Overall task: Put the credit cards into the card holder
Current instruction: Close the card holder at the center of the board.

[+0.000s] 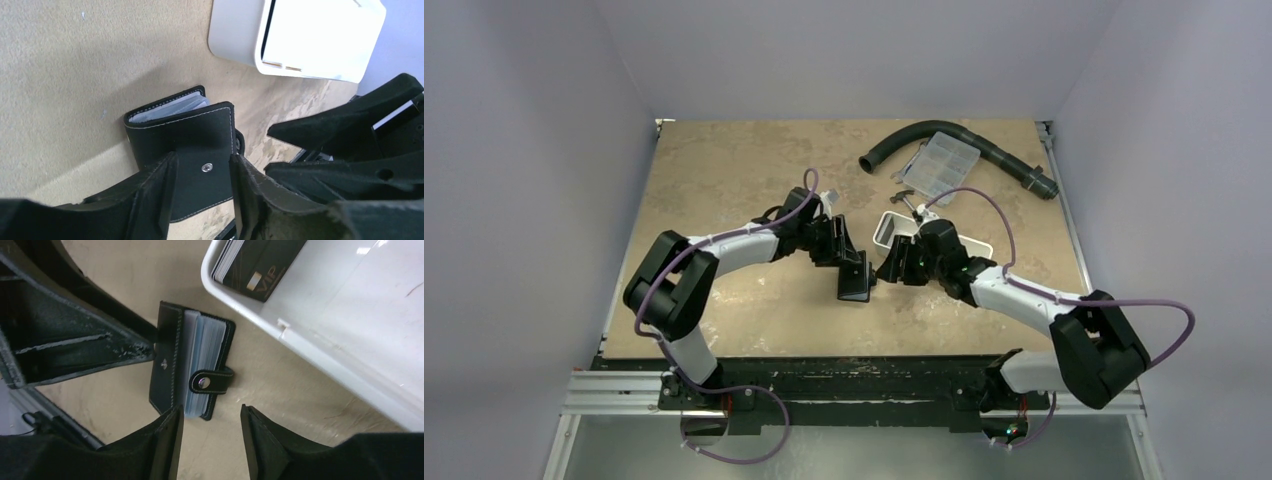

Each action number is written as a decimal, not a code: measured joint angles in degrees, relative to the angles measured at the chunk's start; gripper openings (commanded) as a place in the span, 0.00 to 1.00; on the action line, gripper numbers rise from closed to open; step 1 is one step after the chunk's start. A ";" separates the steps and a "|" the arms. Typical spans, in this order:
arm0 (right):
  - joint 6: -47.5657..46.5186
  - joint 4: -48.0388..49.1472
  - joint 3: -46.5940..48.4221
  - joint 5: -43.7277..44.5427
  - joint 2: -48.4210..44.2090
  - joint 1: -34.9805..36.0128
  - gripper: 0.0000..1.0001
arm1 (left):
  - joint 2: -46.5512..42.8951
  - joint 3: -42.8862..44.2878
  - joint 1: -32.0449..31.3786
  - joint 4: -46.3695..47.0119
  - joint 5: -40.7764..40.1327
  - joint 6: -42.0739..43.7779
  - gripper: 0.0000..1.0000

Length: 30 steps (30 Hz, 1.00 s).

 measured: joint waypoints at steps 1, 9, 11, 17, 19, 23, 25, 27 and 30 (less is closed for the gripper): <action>0.79 0.26 0.00 -0.66 0.57 0.20 0.44 | 0.76 0.70 -0.02 -0.72 0.11 0.44 0.41; 5.35 0.42 0.04 -2.69 2.08 0.83 0.43 | 4.37 2.51 0.02 -1.40 2.29 3.08 0.28; 5.99 0.37 0.35 -2.84 2.49 0.92 0.47 | 4.66 2.49 0.02 -1.05 2.84 3.13 0.28; 7.15 -1.03 4.15 -2.56 6.71 1.68 0.50 | 4.74 1.84 0.07 0.24 3.45 3.04 0.28; 7.17 -2.45 6.29 -1.92 8.59 2.29 0.49 | 4.79 1.79 0.07 0.42 3.54 2.95 0.28; 6.86 -6.84 10.29 2.40 10.69 4.04 0.46 | 5.05 1.77 0.11 0.81 3.98 2.91 0.28; 6.43 -9.14 11.69 4.72 10.67 4.85 0.43 | 5.18 1.77 0.22 0.96 4.31 2.91 0.28; 5.81 -10.86 12.85 6.40 10.67 5.33 0.41 | 5.33 1.77 0.33 1.07 4.72 2.89 0.27; 4.72 -12.79 14.25 7.96 10.69 5.53 0.39 | 5.38 1.77 0.37 1.14 4.85 2.89 0.28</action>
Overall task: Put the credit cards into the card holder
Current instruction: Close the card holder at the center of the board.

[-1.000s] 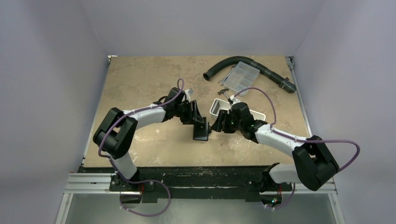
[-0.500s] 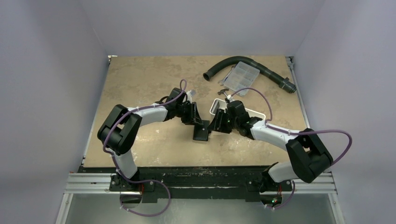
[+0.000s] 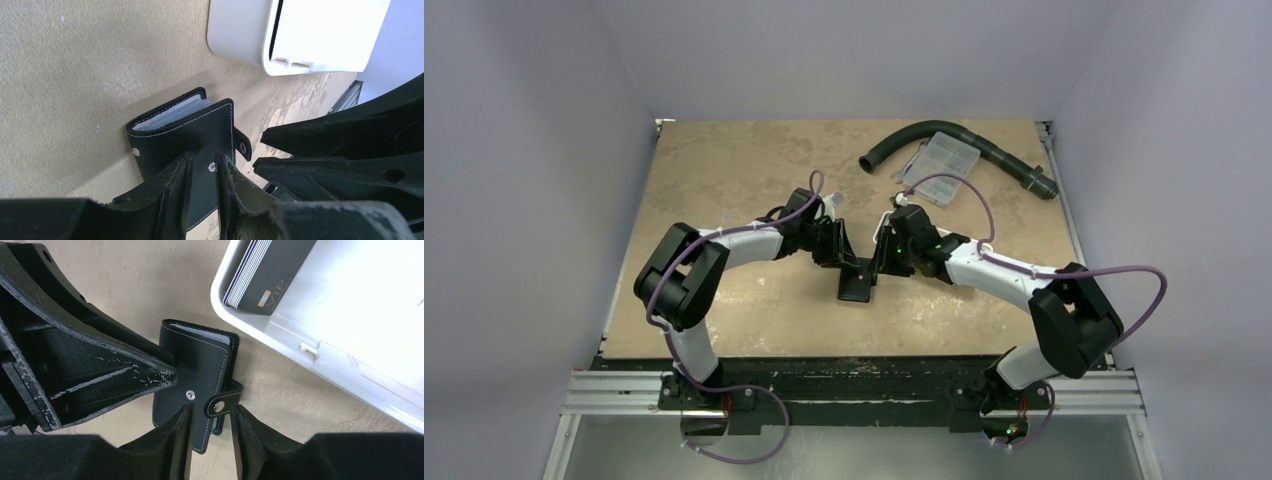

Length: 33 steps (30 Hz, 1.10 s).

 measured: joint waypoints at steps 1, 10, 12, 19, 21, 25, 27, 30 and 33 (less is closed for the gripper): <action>-0.28 -0.48 0.31 0.26 0.07 0.00 0.38 | 0.00 0.00 0.00 0.00 0.00 0.00 0.28; -2.82 -2.58 1.97 0.81 2.89 0.24 0.34 | 0.00 0.00 0.00 0.02 0.02 0.00 0.27; -3.26 -2.93 2.05 0.90 3.19 0.33 0.28 | 0.00 0.00 0.00 0.02 0.02 0.00 0.27; -3.89 -3.65 2.45 1.75 3.23 0.52 0.21 | 0.00 0.00 0.00 0.02 0.02 0.00 0.27; -3.98 -3.82 2.45 1.77 3.19 0.52 0.25 | 0.00 0.00 0.00 0.02 0.02 0.00 0.27; -4.22 -4.20 2.45 1.79 2.47 0.52 0.27 | 0.00 0.00 0.00 0.02 0.02 0.02 0.27; -4.26 -4.20 2.45 1.84 1.86 0.52 0.27 | 0.00 0.00 0.00 0.02 0.02 0.00 0.27; -4.28 -4.07 2.45 1.92 0.94 0.52 0.25 | 0.00 0.00 0.00 0.02 0.00 0.00 0.27; -4.37 -4.09 2.45 1.92 0.98 0.52 0.26 | 0.02 0.00 0.00 0.02 0.02 0.02 0.26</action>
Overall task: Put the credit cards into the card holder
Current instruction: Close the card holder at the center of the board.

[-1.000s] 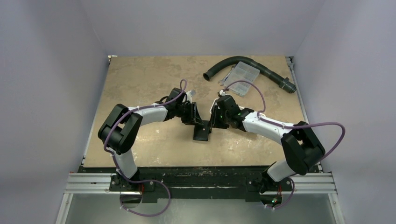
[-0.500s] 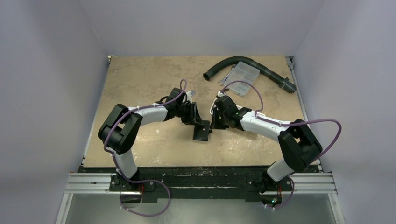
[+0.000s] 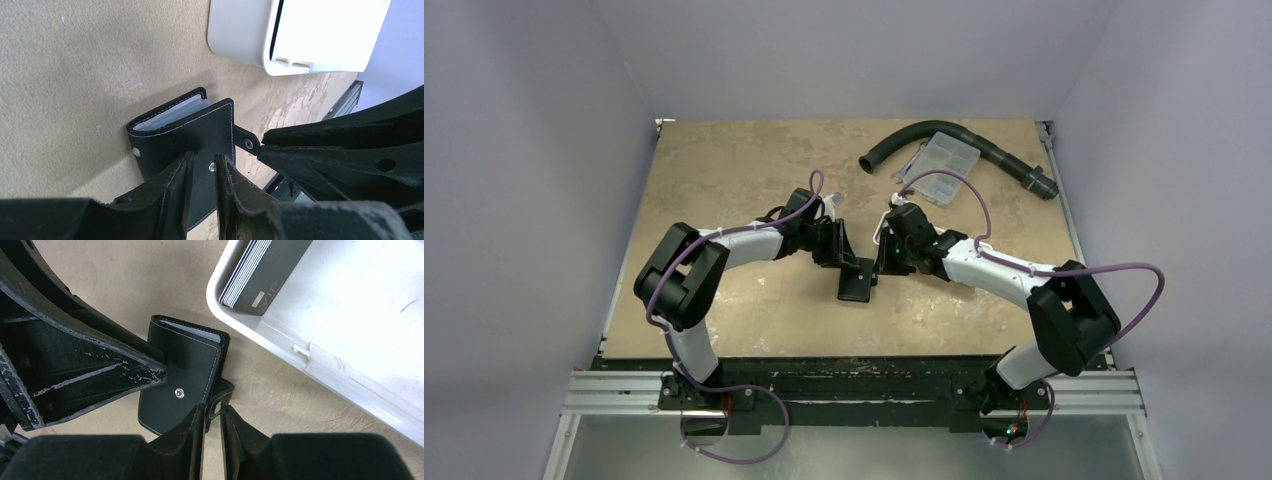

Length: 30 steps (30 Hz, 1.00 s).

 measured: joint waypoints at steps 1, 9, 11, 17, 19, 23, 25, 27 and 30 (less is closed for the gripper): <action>-0.07 0.02 0.00 0.00 0.02 0.00 0.27 | 0.00 0.00 0.00 0.00 -0.02 0.00 0.27; -0.57 0.17 0.00 -0.17 0.87 0.00 0.18 | 0.04 0.00 0.00 0.02 0.04 -0.02 0.26; -0.70 0.20 0.00 -0.17 0.90 0.00 0.12 | 0.07 0.00 0.00 0.02 0.04 0.00 0.26; -1.14 0.37 0.00 -0.28 0.90 0.00 0.00 | 0.09 0.00 0.00 0.07 0.11 -0.02 0.26; -1.22 0.57 0.00 -0.76 0.90 0.00 0.00 | 0.09 0.00 0.00 0.07 0.11 -0.02 0.25; -1.22 1.84 -0.07 -3.74 0.90 0.00 0.00 | 0.15 0.00 0.00 0.11 0.15 -0.02 0.25; -1.16 3.17 -0.46 -5.33 0.90 -0.02 0.00 | 0.17 0.00 0.00 0.15 0.24 -0.02 0.25; -0.76 5.11 -1.53 -7.17 0.90 -0.26 0.00 | 0.20 0.00 0.00 0.22 0.35 -0.02 0.25; 0.13 8.15 -3.50 -10.40 0.92 -1.33 0.00 | 0.22 0.00 0.00 0.22 0.44 -0.02 0.25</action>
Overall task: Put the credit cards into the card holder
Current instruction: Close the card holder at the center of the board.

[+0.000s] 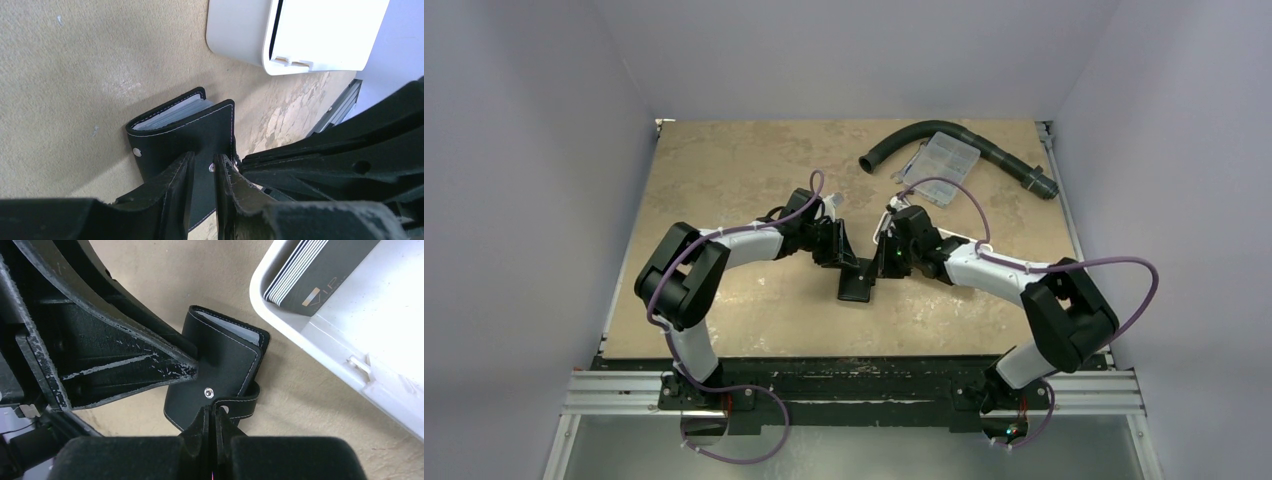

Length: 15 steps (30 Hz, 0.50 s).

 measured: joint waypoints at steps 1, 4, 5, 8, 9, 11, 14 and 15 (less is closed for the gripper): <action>0.39 1.29 -0.74 -1.18 0.00 -0.46 0.00 | 0.00 0.00 0.00 0.02 0.02 0.00 0.25; 1.18 4.15 -2.03 -4.26 0.61 -1.60 0.00 | 0.09 0.00 0.00 0.13 0.17 -0.04 0.25; 1.33 5.03 -2.29 -4.98 0.96 -1.73 0.00 | 0.09 0.00 0.02 0.15 0.26 -0.04 0.25; 1.75 6.67 -2.82 -6.43 1.60 -1.75 0.00 | 0.20 -0.02 0.11 0.31 0.50 -0.07 0.25; 1.92 7.39 -3.10 -6.69 1.60 -1.75 0.00 | 0.22 -0.02 0.15 0.31 0.57 -0.13 0.25; 2.23 8.61 -3.45 -7.45 1.66 -1.77 0.00 | 0.26 -0.02 0.22 0.33 0.72 -0.22 0.25; 2.97 10.56 -3.61 -8.68 2.12 -1.84 0.00 | 0.33 -0.02 0.26 0.46 0.85 -0.33 0.25; 3.21 11.37 -3.67 -9.35 2.21 -1.81 0.00 | 0.39 -0.02 0.26 0.52 0.92 -0.33 0.25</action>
